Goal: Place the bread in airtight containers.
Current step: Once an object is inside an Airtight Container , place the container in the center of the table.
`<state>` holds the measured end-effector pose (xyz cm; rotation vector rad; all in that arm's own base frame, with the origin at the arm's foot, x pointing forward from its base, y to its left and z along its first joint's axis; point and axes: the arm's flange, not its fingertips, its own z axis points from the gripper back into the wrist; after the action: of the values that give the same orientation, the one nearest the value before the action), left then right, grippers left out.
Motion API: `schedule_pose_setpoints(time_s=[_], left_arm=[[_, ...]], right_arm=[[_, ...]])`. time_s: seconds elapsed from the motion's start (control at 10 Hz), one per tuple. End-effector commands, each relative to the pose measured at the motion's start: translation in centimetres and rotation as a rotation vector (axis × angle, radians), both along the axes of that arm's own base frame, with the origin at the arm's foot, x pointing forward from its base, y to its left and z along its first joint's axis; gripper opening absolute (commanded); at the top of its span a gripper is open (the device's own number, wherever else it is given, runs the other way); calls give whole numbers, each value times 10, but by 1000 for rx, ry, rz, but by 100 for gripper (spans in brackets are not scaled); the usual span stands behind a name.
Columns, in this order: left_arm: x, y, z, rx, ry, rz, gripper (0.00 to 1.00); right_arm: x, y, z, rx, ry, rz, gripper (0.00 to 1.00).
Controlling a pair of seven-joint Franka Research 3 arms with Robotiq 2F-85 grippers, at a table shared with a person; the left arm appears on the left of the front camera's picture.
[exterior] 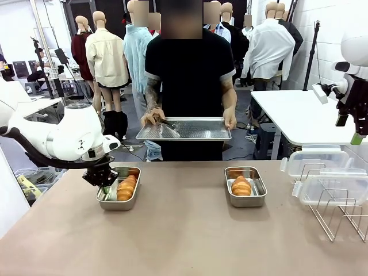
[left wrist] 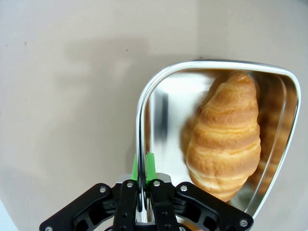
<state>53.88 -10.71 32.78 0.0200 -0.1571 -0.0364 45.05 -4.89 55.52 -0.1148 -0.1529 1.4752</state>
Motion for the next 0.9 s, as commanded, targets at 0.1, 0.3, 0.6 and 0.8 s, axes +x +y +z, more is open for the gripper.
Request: schedule_pose_setpoints(time_s=[0.1, 0.3, 0.6, 0.8], left_arm=[[14, 4, 0, -29, 20, 3, 0], [12, 4, 4, -23, 31, -7, 32], [8, 2, 20, -37, 10, 10, 89], [1, -3, 38, -30, 10, -22, 100]], right_arm=[[2, -1, -1, 14, -11, 13, 100], [2, -1, -1, 14, -11, 13, 100], [2, -1, -1, 14, -11, 13, 100], [2, -1, -1, 14, -11, 13, 100]])
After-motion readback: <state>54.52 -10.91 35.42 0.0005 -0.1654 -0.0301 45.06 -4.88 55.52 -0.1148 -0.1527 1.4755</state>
